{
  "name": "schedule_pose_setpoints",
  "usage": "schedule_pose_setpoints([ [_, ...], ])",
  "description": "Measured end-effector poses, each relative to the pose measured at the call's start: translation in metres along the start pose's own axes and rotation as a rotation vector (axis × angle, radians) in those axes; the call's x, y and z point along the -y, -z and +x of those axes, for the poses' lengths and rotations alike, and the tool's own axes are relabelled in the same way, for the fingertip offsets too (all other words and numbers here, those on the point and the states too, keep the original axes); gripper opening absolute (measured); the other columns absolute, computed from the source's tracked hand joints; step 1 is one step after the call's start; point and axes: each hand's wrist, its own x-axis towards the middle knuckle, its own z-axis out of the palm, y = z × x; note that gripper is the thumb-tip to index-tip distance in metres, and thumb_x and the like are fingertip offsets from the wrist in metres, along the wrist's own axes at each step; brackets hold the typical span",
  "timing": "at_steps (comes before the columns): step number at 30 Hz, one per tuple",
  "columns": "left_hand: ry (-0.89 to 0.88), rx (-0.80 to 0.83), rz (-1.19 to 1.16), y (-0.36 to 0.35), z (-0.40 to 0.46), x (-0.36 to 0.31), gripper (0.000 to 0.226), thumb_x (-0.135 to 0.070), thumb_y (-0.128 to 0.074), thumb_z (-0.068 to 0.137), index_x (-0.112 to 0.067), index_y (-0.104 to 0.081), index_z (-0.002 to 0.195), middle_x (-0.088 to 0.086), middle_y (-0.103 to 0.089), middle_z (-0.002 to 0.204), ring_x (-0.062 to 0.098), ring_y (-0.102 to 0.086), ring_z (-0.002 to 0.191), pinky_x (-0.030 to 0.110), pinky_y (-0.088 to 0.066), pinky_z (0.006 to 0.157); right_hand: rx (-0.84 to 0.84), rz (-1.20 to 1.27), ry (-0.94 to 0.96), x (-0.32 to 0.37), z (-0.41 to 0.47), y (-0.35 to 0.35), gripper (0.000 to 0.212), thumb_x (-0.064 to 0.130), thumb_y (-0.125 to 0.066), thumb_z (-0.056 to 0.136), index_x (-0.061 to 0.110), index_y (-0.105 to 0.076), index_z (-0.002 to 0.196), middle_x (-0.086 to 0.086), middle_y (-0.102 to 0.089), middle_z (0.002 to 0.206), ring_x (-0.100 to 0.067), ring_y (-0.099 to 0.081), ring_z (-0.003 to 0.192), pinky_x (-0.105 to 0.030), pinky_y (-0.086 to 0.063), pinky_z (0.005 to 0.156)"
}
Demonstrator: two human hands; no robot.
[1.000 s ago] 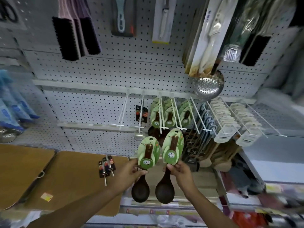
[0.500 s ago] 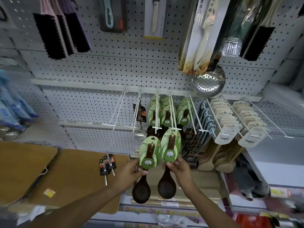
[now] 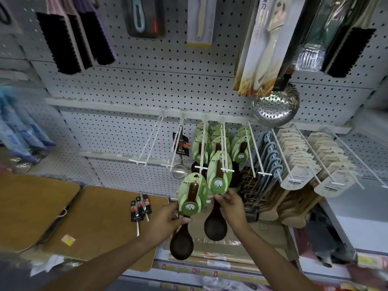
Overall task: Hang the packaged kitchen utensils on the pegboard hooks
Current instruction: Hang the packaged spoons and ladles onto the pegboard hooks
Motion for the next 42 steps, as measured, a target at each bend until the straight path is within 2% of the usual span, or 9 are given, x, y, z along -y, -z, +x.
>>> schedule_pose_setpoints([
  [4, 0.011, -0.001, 0.003, -0.002, 0.000, -0.001, 0.023, -0.032, -0.077, 0.085, -0.033, -0.069, 0.107, -0.015, -0.075, 0.098, 0.009, -0.072, 0.090, 0.046, -0.060, 0.083, -0.004, 0.000, 0.003, 0.008, 0.014, -0.001, 0.016, -0.006, -0.062, 0.090, 0.008, -0.061, 0.098, -0.001, -0.074, 0.074, -0.020, -0.070, 0.081, -0.051, -0.052, 0.091],
  [7, 0.004, -0.002, 0.014, -0.004, 0.000, 0.000, 0.023, -0.034, -0.076, 0.085, -0.033, -0.068, 0.106, -0.014, -0.075, 0.098, 0.016, -0.073, 0.085, 0.049, -0.060, 0.079, 0.007, -0.001, -0.033, 0.009, 0.023, 0.000, 0.019, -0.003, -0.065, 0.088, 0.014, -0.058, 0.083, -0.001, -0.072, 0.065, -0.030, -0.069, 0.084, -0.059, -0.050, 0.092],
  [9, -0.009, 0.005, 0.013, -0.006, 0.000, -0.001, 0.025, -0.029, -0.077, 0.085, -0.030, -0.069, 0.109, -0.015, -0.076, 0.100, 0.009, -0.072, 0.092, 0.043, -0.059, 0.086, -0.027, -0.024, -0.063, 0.005, 0.028, 0.003, 0.015, 0.001, -0.070, 0.086, 0.011, -0.059, 0.088, -0.005, -0.073, 0.073, -0.033, -0.069, 0.092, -0.061, -0.048, 0.095],
  [12, -0.004, 0.028, 0.017, -0.008, 0.001, 0.000, 0.026, -0.027, -0.076, 0.086, -0.029, -0.068, 0.111, -0.017, -0.075, 0.101, 0.002, -0.070, 0.098, 0.036, -0.058, 0.090, -0.110, -0.078, -0.115, 0.005, 0.026, 0.003, 0.050, -0.003, -0.072, 0.083, 0.005, -0.049, 0.127, -0.003, -0.064, 0.101, -0.024, -0.059, 0.104, -0.049, -0.046, 0.103],
  [15, 0.021, 0.023, 0.019, -0.010, 0.002, 0.003, 0.025, -0.026, -0.078, 0.085, -0.027, -0.068, 0.108, -0.015, -0.076, 0.098, 0.006, -0.071, 0.093, 0.033, -0.058, 0.086, -0.130, -0.152, 0.012, 0.007, 0.009, -0.001, 0.048, -0.012, -0.065, 0.081, 0.019, -0.053, 0.115, 0.000, -0.058, 0.104, -0.021, -0.057, 0.100, -0.048, -0.049, 0.098],
  [21, 0.012, 0.042, 0.078, -0.017, 0.001, -0.001, 0.025, -0.029, -0.078, 0.085, -0.037, -0.063, 0.104, -0.042, -0.065, 0.086, -0.004, -0.067, 0.075, 0.007, -0.044, 0.064, 0.239, -0.067, 0.109, 0.026, -0.035, -0.007, 0.037, -0.002, -0.062, 0.074, 0.012, -0.063, 0.108, -0.001, -0.071, 0.104, -0.022, -0.066, 0.103, -0.028, -0.053, 0.088],
  [28, 0.010, 0.055, 0.050, -0.021, 0.001, -0.002, 0.028, -0.028, -0.078, 0.085, -0.043, -0.062, 0.104, -0.027, -0.072, 0.084, 0.002, -0.067, 0.060, 0.011, -0.045, 0.059, 0.234, 0.033, 0.105, 0.034, -0.043, -0.022, 0.025, 0.003, -0.073, 0.083, 0.006, -0.068, 0.107, -0.009, -0.075, 0.102, -0.026, -0.071, 0.098, -0.039, -0.056, 0.086],
  [38, 0.039, 0.044, -0.027, -0.021, 0.005, 0.000, 0.023, -0.019, -0.077, 0.086, -0.021, -0.066, 0.107, -0.007, -0.069, 0.077, -0.004, -0.065, 0.059, 0.010, -0.044, 0.058, 0.190, 0.008, 0.110, 0.035, -0.033, -0.038, 0.020, -0.001, -0.069, 0.085, 0.003, -0.070, 0.105, -0.009, -0.076, 0.097, -0.023, -0.072, 0.093, -0.032, -0.058, 0.080],
  [42, 0.053, 0.043, -0.041, -0.020, 0.009, 0.004, 0.023, -0.021, -0.078, 0.085, -0.024, -0.064, 0.103, -0.009, -0.068, 0.074, -0.003, -0.063, 0.056, 0.013, -0.045, 0.057, 0.190, 0.021, 0.102, 0.035, -0.028, -0.041, 0.020, -0.001, -0.067, 0.087, 0.005, -0.070, 0.105, -0.008, -0.076, 0.098, -0.024, -0.072, 0.093, -0.030, -0.057, 0.079],
])
